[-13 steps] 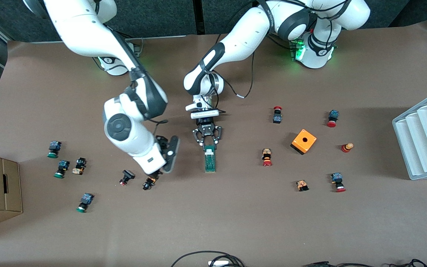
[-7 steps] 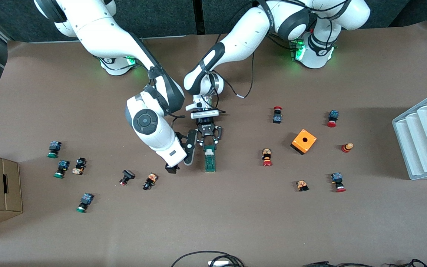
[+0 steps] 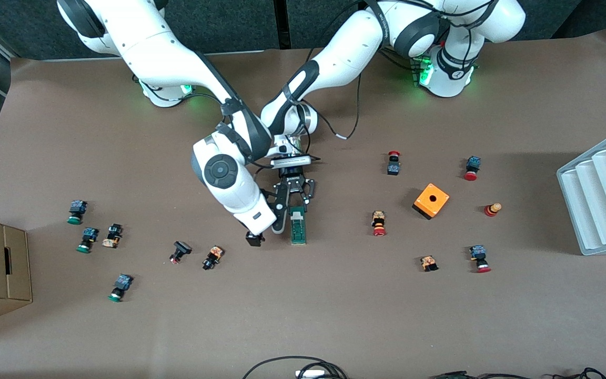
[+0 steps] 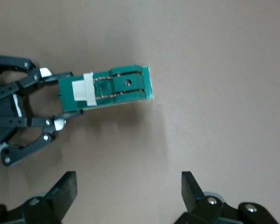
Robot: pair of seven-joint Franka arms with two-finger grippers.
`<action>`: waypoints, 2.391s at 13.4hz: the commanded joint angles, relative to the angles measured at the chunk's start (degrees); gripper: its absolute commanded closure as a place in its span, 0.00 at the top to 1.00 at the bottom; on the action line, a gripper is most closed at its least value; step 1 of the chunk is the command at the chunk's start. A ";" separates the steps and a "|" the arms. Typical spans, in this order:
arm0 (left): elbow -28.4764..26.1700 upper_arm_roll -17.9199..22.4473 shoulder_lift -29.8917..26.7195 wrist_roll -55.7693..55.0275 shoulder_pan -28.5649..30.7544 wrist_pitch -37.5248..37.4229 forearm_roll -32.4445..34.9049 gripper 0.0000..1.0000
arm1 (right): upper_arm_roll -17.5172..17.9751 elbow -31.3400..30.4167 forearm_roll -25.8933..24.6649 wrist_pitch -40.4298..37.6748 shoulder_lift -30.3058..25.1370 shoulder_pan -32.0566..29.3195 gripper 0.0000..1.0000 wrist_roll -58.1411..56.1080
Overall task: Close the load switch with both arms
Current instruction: 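Position the right gripper above the white lever of the switch, then press the white lever down with the right gripper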
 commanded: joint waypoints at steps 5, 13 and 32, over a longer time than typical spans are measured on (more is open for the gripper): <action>1.08 0.50 1.47 -0.62 -0.12 0.68 0.17 0.43 | -3.80 1.55 1.47 2.91 2.84 6.60 1.00 5.70; 1.08 0.49 1.47 -0.62 -0.12 0.68 0.25 0.43 | -4.07 1.99 1.29 7.12 5.30 9.23 0.99 8.79; 0.99 0.58 1.47 -0.71 -0.12 0.68 0.17 0.43 | -4.24 2.60 1.29 12.75 8.90 9.76 0.99 8.88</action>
